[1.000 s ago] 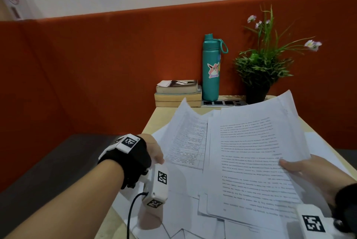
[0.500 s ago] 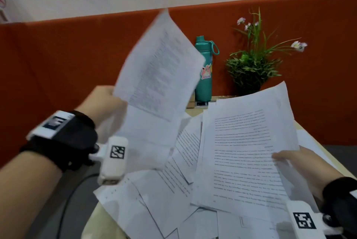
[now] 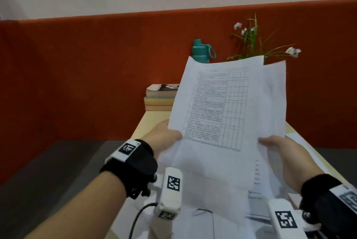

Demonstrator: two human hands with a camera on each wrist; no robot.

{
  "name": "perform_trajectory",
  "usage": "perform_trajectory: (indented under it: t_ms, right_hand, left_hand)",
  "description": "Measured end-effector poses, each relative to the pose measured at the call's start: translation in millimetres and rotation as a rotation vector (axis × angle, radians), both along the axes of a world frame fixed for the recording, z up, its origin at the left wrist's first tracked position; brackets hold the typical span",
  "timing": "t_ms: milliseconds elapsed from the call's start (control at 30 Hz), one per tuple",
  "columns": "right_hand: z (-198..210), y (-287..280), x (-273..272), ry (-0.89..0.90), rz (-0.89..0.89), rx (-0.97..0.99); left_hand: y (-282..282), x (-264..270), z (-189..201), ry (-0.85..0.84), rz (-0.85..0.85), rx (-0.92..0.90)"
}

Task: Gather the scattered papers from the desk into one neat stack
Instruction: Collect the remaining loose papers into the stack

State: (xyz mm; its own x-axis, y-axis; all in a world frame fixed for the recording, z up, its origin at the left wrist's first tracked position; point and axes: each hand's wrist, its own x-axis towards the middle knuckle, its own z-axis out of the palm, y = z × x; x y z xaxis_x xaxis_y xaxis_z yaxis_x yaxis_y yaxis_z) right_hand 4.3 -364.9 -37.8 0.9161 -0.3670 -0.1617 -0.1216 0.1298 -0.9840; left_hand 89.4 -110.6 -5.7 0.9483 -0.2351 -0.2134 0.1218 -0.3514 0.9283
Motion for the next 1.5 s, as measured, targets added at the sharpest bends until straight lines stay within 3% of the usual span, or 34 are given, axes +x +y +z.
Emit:
perform_trajectory:
  t_ms: [133, 233, 333, 400, 500, 600, 933, 1100, 1200, 1267, 1400, 1500]
  right_hand:
    - [7.3, -1.2, -5.6, -0.089, 0.046, 0.06]
    - [8.1, -4.1, -13.9, -0.077, 0.14, -0.095]
    - [-6.5, -24.3, -17.2, -0.001, 0.055, -0.186]
    - [-13.8, -39.4, -24.3, 0.053, 0.032, -0.138]
    - [-24.7, -49.2, -30.3, 0.141, 0.007, -0.154]
    - [-33.8, -53.3, -29.6, 0.177, -0.012, -0.172]
    - [-36.4, -58.1, -24.8, 0.244, 0.012, -0.182]
    - [-37.0, -59.4, -22.0, 0.283, 0.017, -0.197]
    - [-33.6, -57.2, -20.5, 0.301, 0.023, -0.208]
    - [-32.5, -55.7, -20.3, 0.312, 0.03, -0.221]
    - [-38.1, -57.3, -21.5, 0.317, 0.044, -0.205]
    - [-43.1, -59.6, -19.3, 0.315, 0.057, -0.218]
  left_hand:
    - [-19.3, 1.5, -9.3, 0.029, 0.002, -0.036]
    - [-30.5, -4.4, -13.1, -0.03, -0.075, 0.016]
    - [-27.5, 4.1, -18.9, -0.092, -0.064, 0.099]
    - [-17.5, 18.3, -18.2, -0.138, 0.023, 0.298]
    - [-3.4, 42.6, -29.3, -0.207, -0.018, 0.813]
    - [-5.9, 58.8, -40.9, -0.243, -0.079, 1.011]
    - [-5.5, 102.6, -28.5, -0.208, -0.172, 1.103]
    - [20.9, 103.5, -14.9, -0.044, -0.349, 1.317]
    - [24.0, 89.8, -18.5, 0.072, -0.367, 1.235]
    - [18.2, 83.1, -19.6, 0.065, -0.347, 1.138]
    - [13.9, 74.3, -16.9, 0.054, -0.331, 1.185]
    - [14.4, 70.1, -19.5, 0.029, -0.286, 1.089]
